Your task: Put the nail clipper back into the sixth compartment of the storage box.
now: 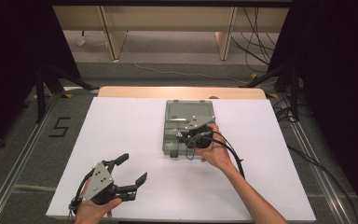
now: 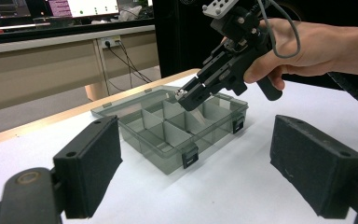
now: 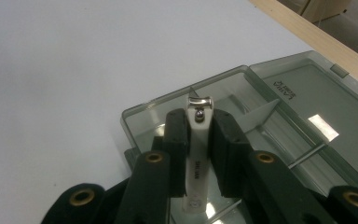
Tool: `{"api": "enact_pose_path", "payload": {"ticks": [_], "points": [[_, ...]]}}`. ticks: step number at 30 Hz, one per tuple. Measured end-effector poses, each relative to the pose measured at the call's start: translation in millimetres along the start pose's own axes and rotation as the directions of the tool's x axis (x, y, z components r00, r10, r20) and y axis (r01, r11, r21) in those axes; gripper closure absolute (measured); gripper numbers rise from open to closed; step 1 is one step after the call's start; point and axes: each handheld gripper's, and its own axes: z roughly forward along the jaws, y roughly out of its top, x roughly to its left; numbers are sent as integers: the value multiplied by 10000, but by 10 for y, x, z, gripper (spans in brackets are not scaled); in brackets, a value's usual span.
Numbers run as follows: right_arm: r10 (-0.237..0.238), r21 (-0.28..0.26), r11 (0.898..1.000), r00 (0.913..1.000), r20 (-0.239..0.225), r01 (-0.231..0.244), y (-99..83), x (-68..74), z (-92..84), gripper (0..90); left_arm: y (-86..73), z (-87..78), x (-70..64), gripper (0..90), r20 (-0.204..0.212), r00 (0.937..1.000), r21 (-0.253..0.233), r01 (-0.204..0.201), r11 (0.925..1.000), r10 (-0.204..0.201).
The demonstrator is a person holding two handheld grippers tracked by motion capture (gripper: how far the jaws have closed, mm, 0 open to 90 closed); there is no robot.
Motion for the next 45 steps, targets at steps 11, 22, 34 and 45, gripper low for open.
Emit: {"api": "enact_pose_path", "payload": {"ticks": [11,22,34,45], "points": [[207,293,9994,9997,94,-210,-50,-16,59,771,4,-4,4,158,3,10000,-30,-82,10000,83],[404,740,9964,9992,34,-405,-92,-18,108,767,9,-6,13,158,10,9998,-55,-211,9998,211],[832,285,9960,9954,482,-846,-41,-28,50,496,10,-4,5,158,12,9999,-57,-120,9999,120],[482,18,9988,9978,445,-484,36,37,-40,384,7,-4,2,158,8,10000,-47,-75,10000,75]]}}
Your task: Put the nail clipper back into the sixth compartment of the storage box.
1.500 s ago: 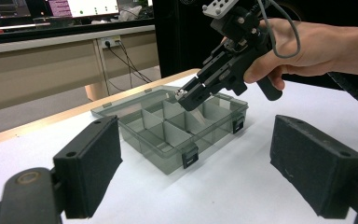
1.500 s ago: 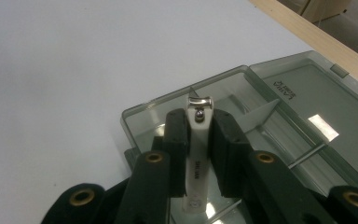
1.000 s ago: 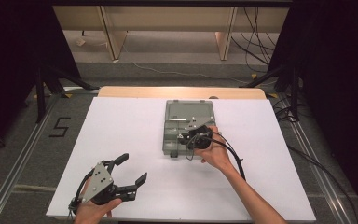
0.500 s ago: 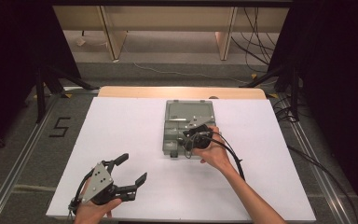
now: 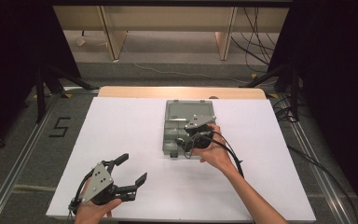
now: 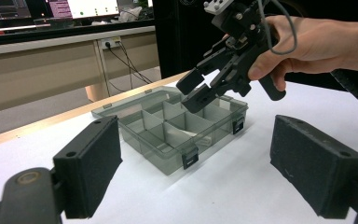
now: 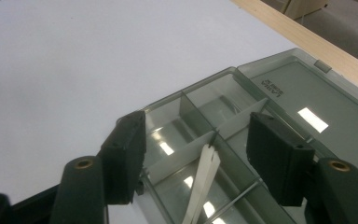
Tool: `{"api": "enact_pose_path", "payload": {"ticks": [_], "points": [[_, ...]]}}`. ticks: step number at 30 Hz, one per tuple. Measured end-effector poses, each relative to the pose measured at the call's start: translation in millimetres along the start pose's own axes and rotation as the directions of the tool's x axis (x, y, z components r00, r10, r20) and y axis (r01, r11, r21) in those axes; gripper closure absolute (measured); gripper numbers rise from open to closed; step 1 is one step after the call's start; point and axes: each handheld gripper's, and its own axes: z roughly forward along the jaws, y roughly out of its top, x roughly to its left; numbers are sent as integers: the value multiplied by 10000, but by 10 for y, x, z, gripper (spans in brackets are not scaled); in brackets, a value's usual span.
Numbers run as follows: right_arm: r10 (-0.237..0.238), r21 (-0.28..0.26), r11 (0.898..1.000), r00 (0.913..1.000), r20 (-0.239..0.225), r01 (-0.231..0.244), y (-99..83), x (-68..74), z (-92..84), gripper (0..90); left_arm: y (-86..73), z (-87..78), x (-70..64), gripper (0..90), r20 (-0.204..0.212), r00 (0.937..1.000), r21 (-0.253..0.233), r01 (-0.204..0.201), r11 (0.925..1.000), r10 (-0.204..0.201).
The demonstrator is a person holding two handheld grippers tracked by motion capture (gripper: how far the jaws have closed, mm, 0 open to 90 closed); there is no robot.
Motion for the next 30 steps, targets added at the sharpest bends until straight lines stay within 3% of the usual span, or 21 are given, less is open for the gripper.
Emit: {"api": "enact_pose_path", "payload": {"ticks": [5,6,7,8,9,10,11,14,30], "points": [[-156,-258,9995,9999,56,157,27,60,-55,353,-2,1,1,158,-2,10000,20,-19,10000,19],[-184,-246,9995,9998,23,185,33,64,-69,348,-1,3,7,158,2,9999,1,-110,9999,110],[-158,-319,9994,9998,75,160,37,79,-80,344,6,6,31,158,-1,9988,-34,-482,9988,482],[-250,-342,9991,9997,51,252,45,85,-93,341,5,4,28,159,-21,9990,-15,-439,9990,439],[-266,-368,9990,9996,25,267,47,93,-98,336,-4,-4,-13,159,-50,9999,87,151,9998,-150],[-237,-364,9991,9997,29,238,51,109,-111,333,-5,-3,-18,158,-45,9997,71,230,9997,-230],[-223,-372,9991,9998,-9,223,54,117,-118,330,-1,2,5,158,8,10000,3,-72,10000,72],[-269,-290,9992,9996,-85,266,66,140,-152,313,-1,-2,4,158,1,10000,13,-31,10000,31],[-378,-932,9950,9992,-140,364,141,254,-243,295,-5,-1,1,158,-11,10000,38,47,10000,-47]]}}
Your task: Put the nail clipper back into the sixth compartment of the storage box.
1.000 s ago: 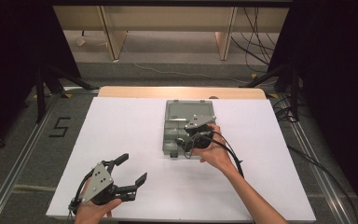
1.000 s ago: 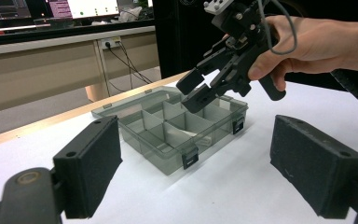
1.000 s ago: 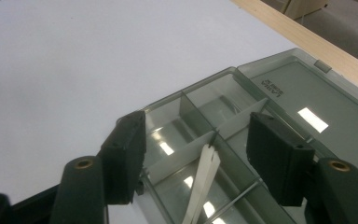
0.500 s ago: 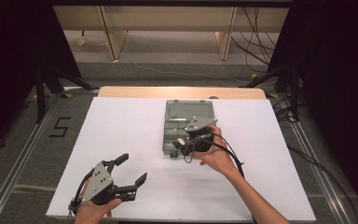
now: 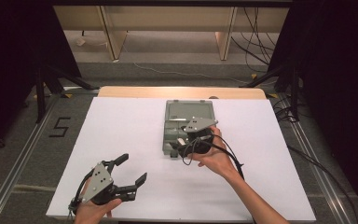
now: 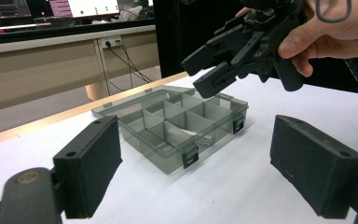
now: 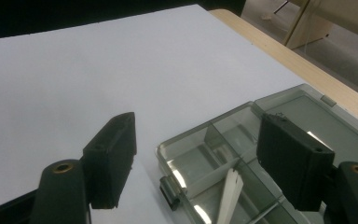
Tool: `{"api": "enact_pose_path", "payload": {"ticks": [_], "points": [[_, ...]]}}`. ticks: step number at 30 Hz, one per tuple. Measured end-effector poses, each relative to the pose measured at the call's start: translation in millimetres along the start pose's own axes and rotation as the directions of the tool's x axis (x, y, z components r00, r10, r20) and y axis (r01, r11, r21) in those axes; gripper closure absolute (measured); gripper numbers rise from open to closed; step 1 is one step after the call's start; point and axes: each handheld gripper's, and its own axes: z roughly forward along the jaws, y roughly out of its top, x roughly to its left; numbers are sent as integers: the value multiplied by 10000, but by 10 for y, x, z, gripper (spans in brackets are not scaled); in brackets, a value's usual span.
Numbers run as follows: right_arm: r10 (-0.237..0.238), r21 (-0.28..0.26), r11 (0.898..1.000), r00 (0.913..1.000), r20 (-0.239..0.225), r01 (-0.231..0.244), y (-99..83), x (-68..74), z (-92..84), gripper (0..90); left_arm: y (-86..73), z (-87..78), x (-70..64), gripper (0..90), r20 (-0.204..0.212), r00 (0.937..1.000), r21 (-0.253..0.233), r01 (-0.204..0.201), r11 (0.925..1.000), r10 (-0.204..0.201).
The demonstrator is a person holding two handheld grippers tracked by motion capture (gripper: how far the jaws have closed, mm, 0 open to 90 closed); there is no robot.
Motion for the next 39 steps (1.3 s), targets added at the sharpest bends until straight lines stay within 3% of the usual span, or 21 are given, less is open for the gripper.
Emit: {"api": "enact_pose_path", "payload": {"ticks": [8,9,10,11,12,13,15,16,17,19,23,24,25,27,28,29,33,34,37,38,39], "points": [[-8,-219,9998,9999,-101,6,21,50,-35,292,0,4,16,158,-1,9997,-70,-228,9997,228],[101,-341,9994,9998,-172,-107,23,62,-43,291,-7,-5,-19,158,-48,9996,43,274,9996,-274],[158,-356,9992,9996,-215,-166,26,67,-59,291,-7,-4,-19,158,-50,9996,37,287,9996,-287],[167,-417,9990,9996,-213,-176,26,78,-65,291,-6,-3,-18,158,-52,9996,40,260,9997,-260],[164,-391,9991,9996,-249,-174,28,86,-80,289,-1,5,13,158,-12,9998,-59,-192,9998,192],[121,-444,9989,9997,-220,-131,30,92,-90,288,0,2,15,158,-20,9997,-31,-226,9997,226],[108,-498,9987,9997,-227,-119,34,110,-117,288,-6,-4,-21,158,-61,9996,41,278,9996,-278],[131,-526,9985,9996,-260,-144,38,122,-131,287,2,5,14,158,16,9998,-34,-206,9998,206],[86,-596,9982,9997,-250,-101,41,129,-139,285,4,5,23,158,29,9994,-45,-338,9994,338],[68,-586,9982,9996,-292,-85,45,143,-160,279,-5,-4,-18,158,-22,9997,33,238,9997,-237],[29,-635,9980,9999,-159,-39,45,176,-190,260,-6,-10,-29,158,-11,9993,82,373,9993,-373],[31,-612,9981,9999,-133,-40,43,182,-199,253,-1,-4,1,158,3,10000,-12,-48,10000,48],[1,-610,9981,9999,-127,-9,42,182,-213,248,1,-3,10,158,-1,9999,-12,-155,9999,155],[59,-731,9973,10000,-58,-63,33,193,-232,243,0,-6,2,158,-43,10000,22,-54,10000,54],[148,-695,9975,9998,-101,-154,28,200,-251,240,-7,-9,-21,158,-56,9996,51,266,9996,-266],[124,-787,9968,9999,-64,-128,23,200,-263,239,-7,-9,-23,158,-58,9995,46,306,9995,-306],[216,-819,9964,9998,-57,-220,-1,222,-327,236,-3,-8,-20,158,-54,9998,45,206,9998,-205],[136,-925,9956,9999,-11,-136,-6,220,-338,236,3,-2,7,158,8,9999,-23,-166,9999,166],[127,-1030,9946,9999,-23,-129,-19,234,-371,236,0,-4,-1,158,-8,10000,22,-49,10000,49],[126,-1130,9935,9999,46,-120,-23,240,-374,236,-5,-8,-19,158,-53,9998,65,201,9998,-201],[93,-1191,9928,9999,83,-82,-29,247,-387,236,-5,-5,-14,158,-11,9999,31,137,9999,-136]]}}
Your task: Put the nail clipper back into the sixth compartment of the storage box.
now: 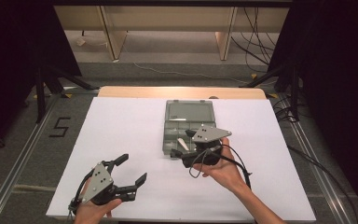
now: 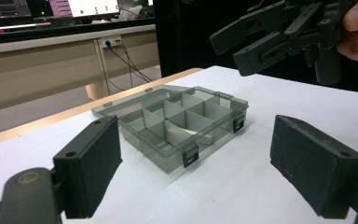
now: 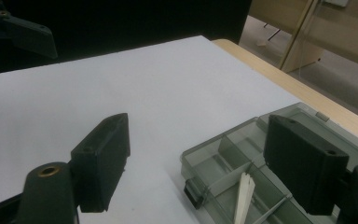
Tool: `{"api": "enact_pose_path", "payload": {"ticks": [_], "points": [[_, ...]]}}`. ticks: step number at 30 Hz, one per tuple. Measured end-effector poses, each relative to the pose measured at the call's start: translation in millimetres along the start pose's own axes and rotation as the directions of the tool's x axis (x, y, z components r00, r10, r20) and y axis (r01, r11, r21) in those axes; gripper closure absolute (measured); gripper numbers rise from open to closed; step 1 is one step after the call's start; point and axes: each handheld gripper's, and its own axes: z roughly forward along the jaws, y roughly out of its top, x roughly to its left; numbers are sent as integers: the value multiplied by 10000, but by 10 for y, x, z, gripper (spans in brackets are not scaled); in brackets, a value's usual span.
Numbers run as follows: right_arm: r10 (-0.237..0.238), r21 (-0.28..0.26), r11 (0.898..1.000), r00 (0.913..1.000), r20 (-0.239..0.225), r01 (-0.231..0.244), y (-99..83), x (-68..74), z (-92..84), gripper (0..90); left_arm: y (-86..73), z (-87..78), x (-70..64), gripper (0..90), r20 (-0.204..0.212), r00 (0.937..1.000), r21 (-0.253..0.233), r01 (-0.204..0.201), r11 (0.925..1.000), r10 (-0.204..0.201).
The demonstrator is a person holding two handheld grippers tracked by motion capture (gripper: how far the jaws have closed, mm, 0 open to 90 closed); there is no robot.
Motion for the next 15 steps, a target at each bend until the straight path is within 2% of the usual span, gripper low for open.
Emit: {"api": "enact_pose_path", "payload": {"ticks": [1,11,12,13,14,15], "points": [[37,18,10000,10000,-40,-37,0,10,-21,236,6,4,21,158,27,9996,-44,-292,9996,292],[92,-288,9995,9999,-86,-94,-57,71,-111,241,8,2,21,158,51,9994,-2,-355,9994,355],[145,-226,9996,9998,-122,-148,-62,72,-123,240,13,13,50,158,138,9971,-79,-746,9972,747],[78,-291,9995,9999,-135,-82,-73,68,-136,238,5,4,18,158,51,9994,58,-340,9994,340],[181,-289,9994,9997,-154,-185,-82,77,-144,236,1,7,10,158,71,9997,45,-224,9997,224],[85,-347,9994,9999,-150,-90,-89,70,-154,235,1,7,9,158,68,9997,49,-218,9998,218]]}}
